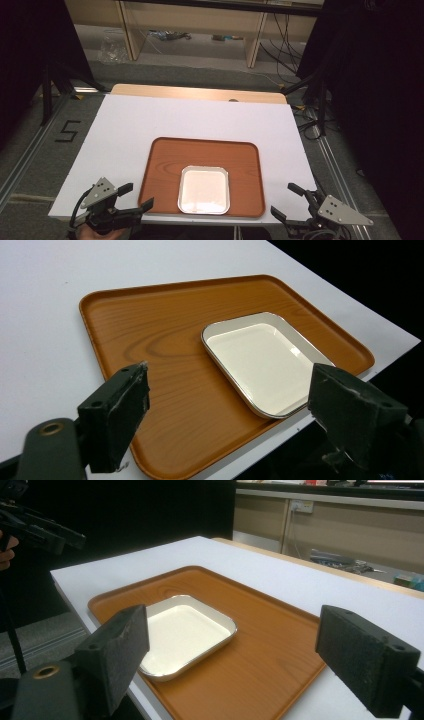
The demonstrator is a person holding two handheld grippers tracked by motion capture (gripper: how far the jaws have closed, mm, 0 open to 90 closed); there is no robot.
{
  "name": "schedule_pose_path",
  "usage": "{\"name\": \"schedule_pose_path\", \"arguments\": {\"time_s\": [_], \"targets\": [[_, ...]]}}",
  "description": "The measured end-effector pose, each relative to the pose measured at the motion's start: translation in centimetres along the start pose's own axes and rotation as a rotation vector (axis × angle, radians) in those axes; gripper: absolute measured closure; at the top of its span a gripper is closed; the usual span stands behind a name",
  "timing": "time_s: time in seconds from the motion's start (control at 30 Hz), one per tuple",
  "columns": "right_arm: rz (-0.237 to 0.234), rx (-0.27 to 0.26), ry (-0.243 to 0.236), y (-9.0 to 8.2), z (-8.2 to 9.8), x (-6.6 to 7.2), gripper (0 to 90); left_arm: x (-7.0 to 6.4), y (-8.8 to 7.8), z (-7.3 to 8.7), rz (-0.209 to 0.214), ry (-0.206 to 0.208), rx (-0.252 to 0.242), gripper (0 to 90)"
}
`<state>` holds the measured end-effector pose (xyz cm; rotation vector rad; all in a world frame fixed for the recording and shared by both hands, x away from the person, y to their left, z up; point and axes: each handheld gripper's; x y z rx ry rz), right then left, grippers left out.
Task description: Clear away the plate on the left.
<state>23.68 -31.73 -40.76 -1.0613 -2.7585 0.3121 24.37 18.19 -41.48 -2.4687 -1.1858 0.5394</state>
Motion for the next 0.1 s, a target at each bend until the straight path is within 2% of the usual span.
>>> {"name": "schedule_pose_path", "arguments": {"time_s": [0.1], "targets": [[0.000, 0.000, 0.000, 0.00, 0.00, -0.01, 14.9, -0.03, 0.09, 0.01, -0.001, 0.005, 0.010, 16.6]]}}
Point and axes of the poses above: each handheld gripper's, and its own axes: y roughly forward along the jaws, z roughly out of its underside, x roughly to its left, and after that the axes turned 4 degrees about y, right-handed
